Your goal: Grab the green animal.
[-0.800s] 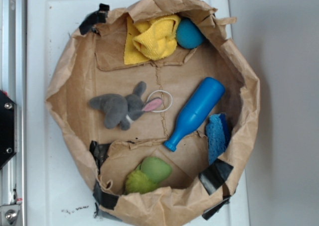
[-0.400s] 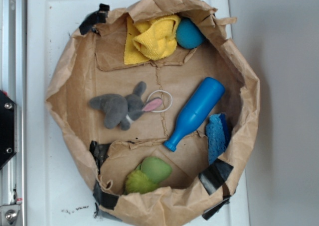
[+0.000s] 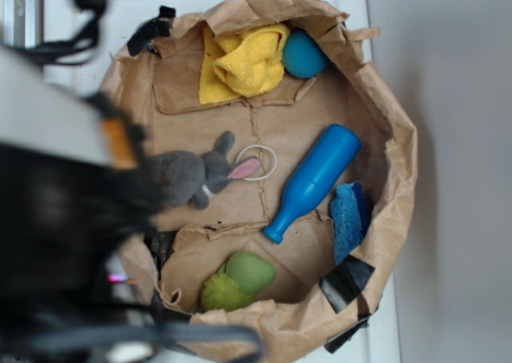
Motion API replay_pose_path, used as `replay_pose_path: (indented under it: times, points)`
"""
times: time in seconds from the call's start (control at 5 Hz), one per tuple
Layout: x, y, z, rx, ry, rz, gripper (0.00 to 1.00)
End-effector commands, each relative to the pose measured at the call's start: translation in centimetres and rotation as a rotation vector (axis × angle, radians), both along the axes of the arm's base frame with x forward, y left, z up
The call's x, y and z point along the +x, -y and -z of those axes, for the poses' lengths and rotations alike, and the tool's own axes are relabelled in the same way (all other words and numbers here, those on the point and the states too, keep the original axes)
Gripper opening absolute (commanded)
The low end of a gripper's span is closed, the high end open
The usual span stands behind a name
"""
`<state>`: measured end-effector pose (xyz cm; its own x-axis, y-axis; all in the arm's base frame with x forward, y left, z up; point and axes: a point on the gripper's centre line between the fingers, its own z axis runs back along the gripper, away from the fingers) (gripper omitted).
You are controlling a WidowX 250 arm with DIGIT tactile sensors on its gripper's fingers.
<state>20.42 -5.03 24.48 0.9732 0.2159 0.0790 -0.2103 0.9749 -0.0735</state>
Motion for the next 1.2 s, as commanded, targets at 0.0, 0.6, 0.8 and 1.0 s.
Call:
replay_pose_path:
  times: [0.0, 0.6, 0.8, 1.0]
  points:
    - [1.7, -2.2, 3.0, -0.119, -0.088, -0.498, 1.00]
    - [1.7, -2.2, 3.0, -0.119, -0.088, -0.498, 1.00]
    - [3.2, -3.0, 6.9, -0.051, -0.052, -0.521, 1.00]
    - [4.2, -3.7, 9.2, 0.005, -0.018, -0.534, 1.00]
